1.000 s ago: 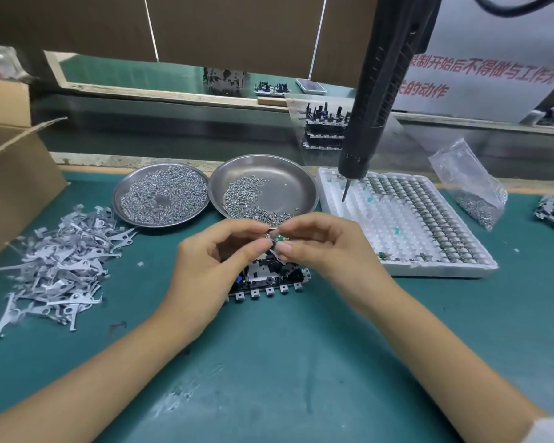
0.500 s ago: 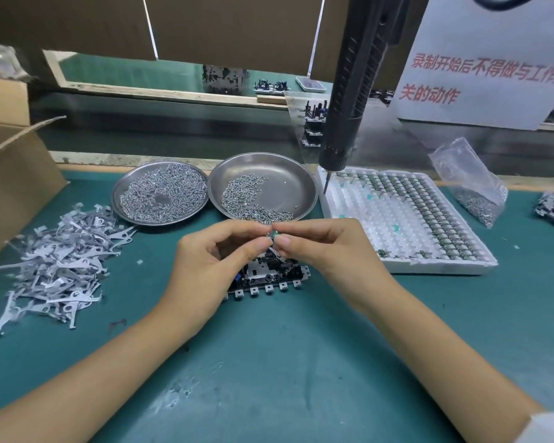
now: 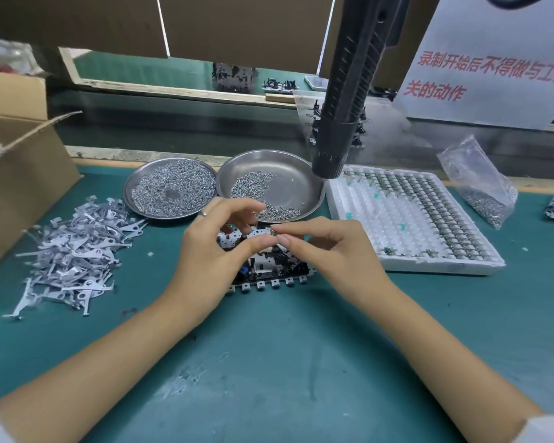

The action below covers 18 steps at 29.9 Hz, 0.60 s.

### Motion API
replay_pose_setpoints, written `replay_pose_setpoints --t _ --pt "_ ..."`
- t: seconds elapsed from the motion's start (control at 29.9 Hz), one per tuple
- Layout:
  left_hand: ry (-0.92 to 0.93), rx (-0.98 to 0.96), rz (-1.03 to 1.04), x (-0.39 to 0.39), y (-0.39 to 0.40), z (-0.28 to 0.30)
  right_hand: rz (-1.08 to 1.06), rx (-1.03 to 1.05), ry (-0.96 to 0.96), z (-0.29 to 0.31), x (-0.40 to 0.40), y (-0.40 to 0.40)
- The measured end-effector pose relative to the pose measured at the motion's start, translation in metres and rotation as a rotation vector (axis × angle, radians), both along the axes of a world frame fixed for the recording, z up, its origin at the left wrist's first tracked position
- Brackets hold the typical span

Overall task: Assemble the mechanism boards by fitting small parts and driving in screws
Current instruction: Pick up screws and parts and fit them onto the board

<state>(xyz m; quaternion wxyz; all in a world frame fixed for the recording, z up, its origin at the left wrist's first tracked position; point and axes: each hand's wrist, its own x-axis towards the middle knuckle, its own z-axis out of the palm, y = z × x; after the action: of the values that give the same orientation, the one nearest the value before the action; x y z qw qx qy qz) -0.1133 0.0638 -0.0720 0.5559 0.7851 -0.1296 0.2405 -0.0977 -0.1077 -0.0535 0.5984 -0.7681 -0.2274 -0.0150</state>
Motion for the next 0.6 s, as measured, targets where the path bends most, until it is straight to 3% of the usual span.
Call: replay_pose_setpoints --t 0.17,0.33,0.5,0.6 --pt "0.028 0.093 -0.069 -0.002 0.006 0.005 -0.007 -0.023 -0.070 -0.003 -0.002 0.000" --pt "0.115 0.216 -0.153 -0.001 0.017 0.009 -0.025 -0.185 -0.177 -0.013 -0.001 0.000" --pt "0.193 -0.017 -0.059 -0.009 0.032 0.003 0.028 -0.401 -0.483 -0.023 -0.001 0.004" --pt "0.203 -0.060 0.013 -0.011 0.032 0.000 0.009 -0.428 -0.590 -0.026 0.000 0.005"
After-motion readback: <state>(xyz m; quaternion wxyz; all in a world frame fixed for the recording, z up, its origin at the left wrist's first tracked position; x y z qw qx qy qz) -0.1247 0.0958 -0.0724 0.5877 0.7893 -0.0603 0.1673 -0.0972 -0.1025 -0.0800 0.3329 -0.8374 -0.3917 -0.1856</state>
